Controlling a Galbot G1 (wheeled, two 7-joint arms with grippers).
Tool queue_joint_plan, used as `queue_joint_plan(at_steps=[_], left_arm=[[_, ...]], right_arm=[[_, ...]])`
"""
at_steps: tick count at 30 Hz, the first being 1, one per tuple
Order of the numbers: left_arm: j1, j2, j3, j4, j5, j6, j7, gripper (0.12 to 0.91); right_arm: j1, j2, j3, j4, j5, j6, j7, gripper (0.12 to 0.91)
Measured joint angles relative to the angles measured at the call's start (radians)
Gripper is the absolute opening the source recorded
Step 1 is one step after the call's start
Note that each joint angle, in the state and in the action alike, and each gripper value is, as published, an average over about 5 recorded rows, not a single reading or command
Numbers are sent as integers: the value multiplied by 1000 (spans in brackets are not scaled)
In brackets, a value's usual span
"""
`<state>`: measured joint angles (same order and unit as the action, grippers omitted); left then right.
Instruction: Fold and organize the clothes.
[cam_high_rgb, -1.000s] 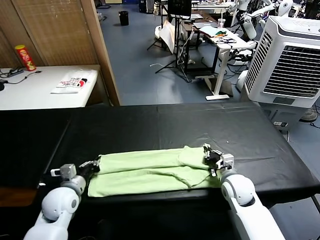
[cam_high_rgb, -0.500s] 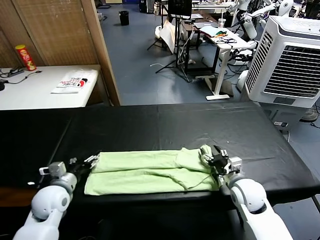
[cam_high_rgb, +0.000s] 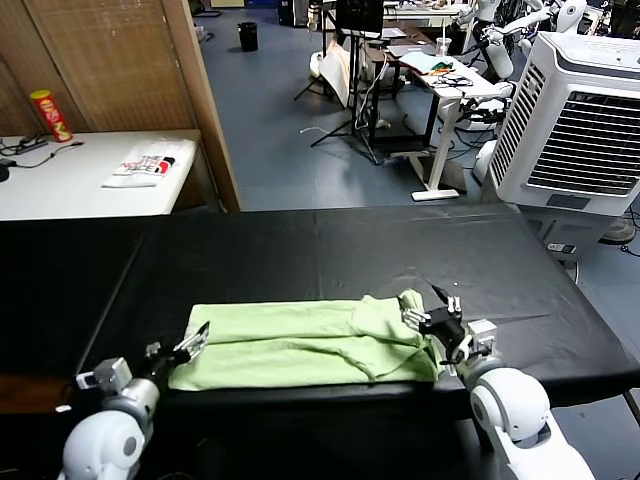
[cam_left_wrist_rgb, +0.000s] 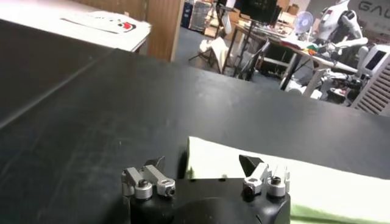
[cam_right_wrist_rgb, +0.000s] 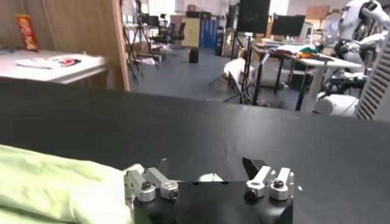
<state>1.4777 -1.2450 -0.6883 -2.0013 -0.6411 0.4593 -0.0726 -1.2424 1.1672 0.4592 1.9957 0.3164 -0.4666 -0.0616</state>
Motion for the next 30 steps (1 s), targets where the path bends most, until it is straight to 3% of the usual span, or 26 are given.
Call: queue_joint_plan(at_steps=[13, 16, 21, 27, 30], left_arm=[[60, -57, 3, 2, 84, -41, 8, 796], [70, -66, 6, -6, 98, -46, 9, 759], [70, -76, 16, -8, 128, -54, 11, 572], [55, -76, 18, 12, 140, -64, 15, 243], [47, -70, 14, 23, 169, -75, 21, 151]], right_arm=[[-13, 10, -5, 8, -6, 8, -8, 798], [-14, 11, -6, 8, -10, 10, -9, 798], [-17, 19, -11, 6, -28, 18, -16, 798], [-23, 28, -14, 2, -61, 26, -25, 798], [-24, 31, -12, 2, -63, 27, -25, 798]])
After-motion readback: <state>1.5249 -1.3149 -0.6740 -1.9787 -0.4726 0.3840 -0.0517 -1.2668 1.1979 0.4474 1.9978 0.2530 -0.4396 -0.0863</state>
